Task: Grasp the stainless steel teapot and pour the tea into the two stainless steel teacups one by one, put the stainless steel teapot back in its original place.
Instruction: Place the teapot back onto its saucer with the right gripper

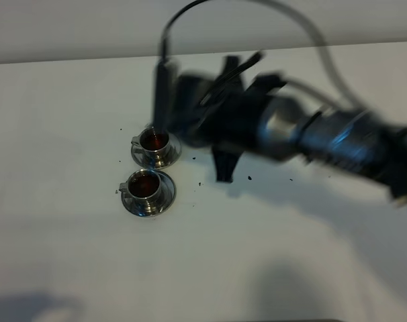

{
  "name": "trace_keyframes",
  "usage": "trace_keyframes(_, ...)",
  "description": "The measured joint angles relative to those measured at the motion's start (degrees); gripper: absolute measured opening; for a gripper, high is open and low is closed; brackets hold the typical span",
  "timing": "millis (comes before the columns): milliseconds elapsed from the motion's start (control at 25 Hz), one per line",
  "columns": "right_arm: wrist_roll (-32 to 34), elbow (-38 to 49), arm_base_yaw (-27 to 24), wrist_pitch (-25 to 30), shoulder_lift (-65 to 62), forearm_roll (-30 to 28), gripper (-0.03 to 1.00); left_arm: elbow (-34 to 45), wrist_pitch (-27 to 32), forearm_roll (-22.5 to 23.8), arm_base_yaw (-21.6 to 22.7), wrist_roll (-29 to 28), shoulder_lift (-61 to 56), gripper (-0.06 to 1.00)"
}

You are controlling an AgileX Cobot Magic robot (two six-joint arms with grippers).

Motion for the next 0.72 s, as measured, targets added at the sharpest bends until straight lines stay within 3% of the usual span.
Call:
trace_keyframes(360,-0.35,-0.25,-16.44,2.95,-2.53,17.25,0.18,0.0,0.0,0.0,0.0,-0.08,0.0,0.36)
trace_keyframes(600,-2.13,0.09,-24.9,3.72,-3.18,23.0,0.18,0.0,0.0,0.0,0.0,-0.08,0.0,0.36)
trace_keyframes(720,-2.46,3.19,-28.04,1.5,-4.6,24.29,0.18,0.0,0.0,0.0,0.0,-0.08,0.0,0.36)
